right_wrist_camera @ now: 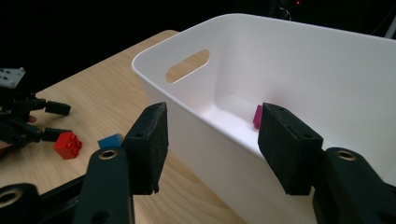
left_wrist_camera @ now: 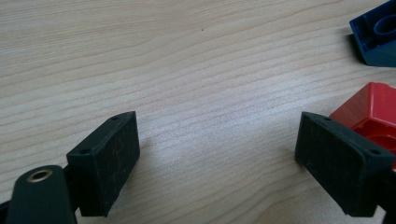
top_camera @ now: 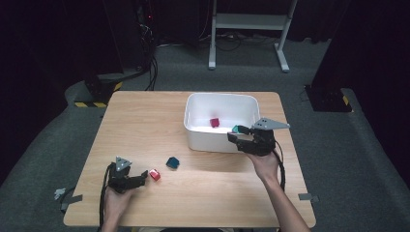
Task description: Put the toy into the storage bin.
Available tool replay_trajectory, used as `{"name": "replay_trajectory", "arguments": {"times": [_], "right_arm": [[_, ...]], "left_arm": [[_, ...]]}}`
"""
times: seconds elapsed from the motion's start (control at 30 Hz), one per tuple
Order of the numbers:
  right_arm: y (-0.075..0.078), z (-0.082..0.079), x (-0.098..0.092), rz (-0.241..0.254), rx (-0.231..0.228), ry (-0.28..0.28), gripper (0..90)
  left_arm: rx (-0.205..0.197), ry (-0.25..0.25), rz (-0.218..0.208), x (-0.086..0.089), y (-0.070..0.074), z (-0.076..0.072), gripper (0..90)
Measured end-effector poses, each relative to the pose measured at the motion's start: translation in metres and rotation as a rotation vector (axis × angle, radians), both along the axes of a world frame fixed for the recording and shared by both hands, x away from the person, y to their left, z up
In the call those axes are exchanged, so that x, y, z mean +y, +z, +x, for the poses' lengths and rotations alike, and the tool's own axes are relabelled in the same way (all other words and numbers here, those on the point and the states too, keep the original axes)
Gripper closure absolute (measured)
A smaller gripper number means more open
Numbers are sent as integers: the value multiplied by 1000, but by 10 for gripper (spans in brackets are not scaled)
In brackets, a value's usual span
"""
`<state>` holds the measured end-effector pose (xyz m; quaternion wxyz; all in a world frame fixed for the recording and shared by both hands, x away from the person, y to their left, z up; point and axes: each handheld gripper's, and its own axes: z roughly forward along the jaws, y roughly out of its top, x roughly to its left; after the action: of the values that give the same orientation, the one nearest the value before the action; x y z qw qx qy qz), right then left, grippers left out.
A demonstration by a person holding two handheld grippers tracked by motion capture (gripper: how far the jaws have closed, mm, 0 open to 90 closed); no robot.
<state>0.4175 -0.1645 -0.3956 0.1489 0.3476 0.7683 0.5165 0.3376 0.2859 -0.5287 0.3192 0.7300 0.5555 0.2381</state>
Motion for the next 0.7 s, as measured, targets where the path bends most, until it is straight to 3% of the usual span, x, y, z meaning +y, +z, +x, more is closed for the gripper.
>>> {"name": "replay_trajectory", "arguments": {"times": [0.33, 0.5, 0.7], "right_arm": [[-32, -26, 4, -40, -1, 22, 431], [-55, -30, 5, -58, 31, 16, 431], [-88, -29, 6, -93, 101, 2, 435]], "left_arm": [[18, -5, 3, 0, 2, 0, 142], [18, -4, -10, 2, 5, -3, 143], [-2, -21, -19, 4, 12, -11, 142]]}}
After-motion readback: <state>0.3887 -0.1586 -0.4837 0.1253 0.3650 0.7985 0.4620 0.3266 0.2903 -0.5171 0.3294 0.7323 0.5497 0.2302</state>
